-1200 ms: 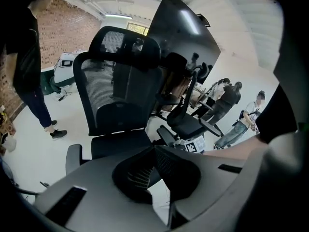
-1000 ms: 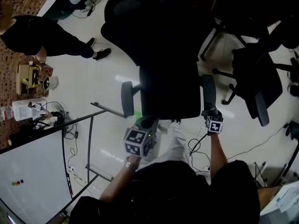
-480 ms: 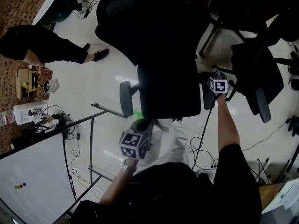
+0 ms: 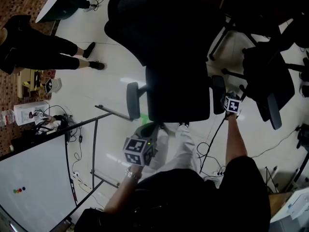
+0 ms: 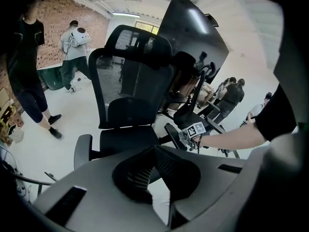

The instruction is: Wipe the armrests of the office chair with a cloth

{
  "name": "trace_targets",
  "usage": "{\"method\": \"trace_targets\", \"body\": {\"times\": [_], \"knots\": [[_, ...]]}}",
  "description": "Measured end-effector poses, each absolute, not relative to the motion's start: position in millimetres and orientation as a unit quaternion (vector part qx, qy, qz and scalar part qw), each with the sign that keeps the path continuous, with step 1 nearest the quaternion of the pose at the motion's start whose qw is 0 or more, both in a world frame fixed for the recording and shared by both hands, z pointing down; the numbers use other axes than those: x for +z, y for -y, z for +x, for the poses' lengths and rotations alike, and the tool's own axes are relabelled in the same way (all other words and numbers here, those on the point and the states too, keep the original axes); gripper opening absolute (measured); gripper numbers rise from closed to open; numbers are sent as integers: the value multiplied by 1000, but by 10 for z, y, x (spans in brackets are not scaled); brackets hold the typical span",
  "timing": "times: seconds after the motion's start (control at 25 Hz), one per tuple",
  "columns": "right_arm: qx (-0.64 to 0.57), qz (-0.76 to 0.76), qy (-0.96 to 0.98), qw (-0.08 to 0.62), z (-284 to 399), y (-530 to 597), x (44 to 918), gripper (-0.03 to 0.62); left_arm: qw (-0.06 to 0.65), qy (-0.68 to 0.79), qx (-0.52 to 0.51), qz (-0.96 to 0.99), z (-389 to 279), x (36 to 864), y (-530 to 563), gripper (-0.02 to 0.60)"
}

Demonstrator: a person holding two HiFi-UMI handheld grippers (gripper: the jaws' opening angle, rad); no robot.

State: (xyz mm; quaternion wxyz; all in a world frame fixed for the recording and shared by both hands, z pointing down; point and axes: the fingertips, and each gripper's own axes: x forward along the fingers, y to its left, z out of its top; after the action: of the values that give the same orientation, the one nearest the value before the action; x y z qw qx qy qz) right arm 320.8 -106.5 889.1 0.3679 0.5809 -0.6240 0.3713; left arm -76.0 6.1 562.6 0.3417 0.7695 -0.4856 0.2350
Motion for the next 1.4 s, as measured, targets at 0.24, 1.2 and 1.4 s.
{"method": "trace_targets", "body": {"times": [0.24,1.2,1.4], "knots": [[431,593,564,380,3323,-22,9064,20,336,472,224,784,-657,5568,-15,2],[338,528,738,250,290,680,5524,17,232,496,169,820,-938,4709,681,2],[323,518,748,261,64,590,5371,17,222,480,152,835,-854,4524,723,2]]}}
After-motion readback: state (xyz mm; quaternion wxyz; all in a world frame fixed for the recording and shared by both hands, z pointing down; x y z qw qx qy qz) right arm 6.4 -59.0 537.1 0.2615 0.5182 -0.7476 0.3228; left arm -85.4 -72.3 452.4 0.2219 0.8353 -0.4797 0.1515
